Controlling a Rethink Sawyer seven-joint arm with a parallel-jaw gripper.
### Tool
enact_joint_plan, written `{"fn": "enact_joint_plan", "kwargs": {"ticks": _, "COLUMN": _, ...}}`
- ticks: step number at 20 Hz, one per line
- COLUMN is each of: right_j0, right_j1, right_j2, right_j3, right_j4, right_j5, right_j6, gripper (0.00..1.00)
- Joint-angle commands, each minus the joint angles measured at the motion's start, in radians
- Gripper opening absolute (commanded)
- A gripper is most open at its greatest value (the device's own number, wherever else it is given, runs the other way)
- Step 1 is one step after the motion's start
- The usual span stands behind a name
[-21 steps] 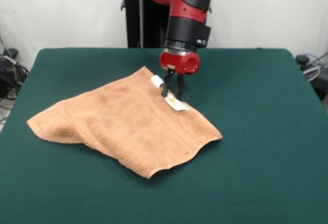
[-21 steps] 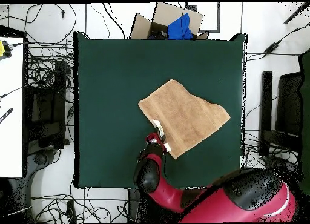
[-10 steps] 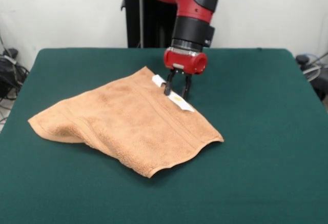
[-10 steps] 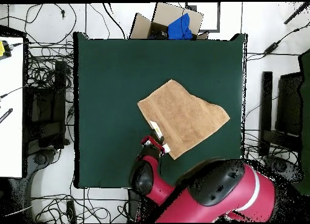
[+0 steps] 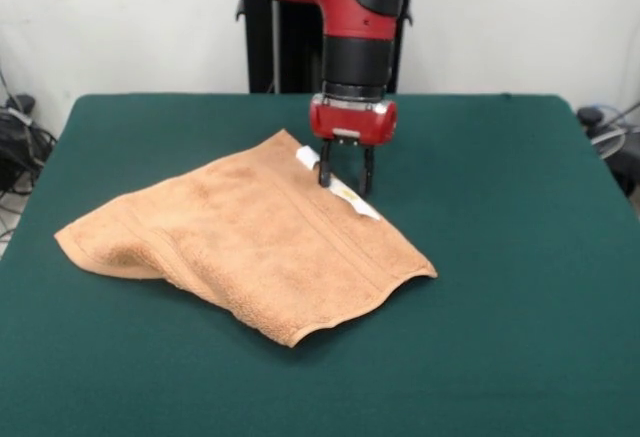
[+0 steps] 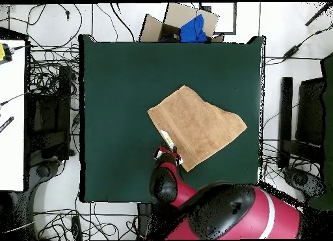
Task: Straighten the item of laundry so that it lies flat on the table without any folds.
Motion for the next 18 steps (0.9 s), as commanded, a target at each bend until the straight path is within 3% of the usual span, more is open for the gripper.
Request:
{"fn": "enact_joint_plan", "kwargs": {"ticks": 1, "right_j0": 0.018, "right_j1": 0.113, "right_j2": -0.131, "right_j3": -0.264, "right_j4": 0.086, "right_j5": 0.477, "right_j6": -0.107, "gripper": 1.00}}
{"fn": "enact_joint_plan", "kwargs": {"ticks": 18, "right_j0": 0.049, "right_j1": 0.079, "right_j2": -0.175, "right_j3": -0.523, "right_j4": -0.040, "right_j5": 0.902, "right_j6": -0.015, "gripper": 1.00}}
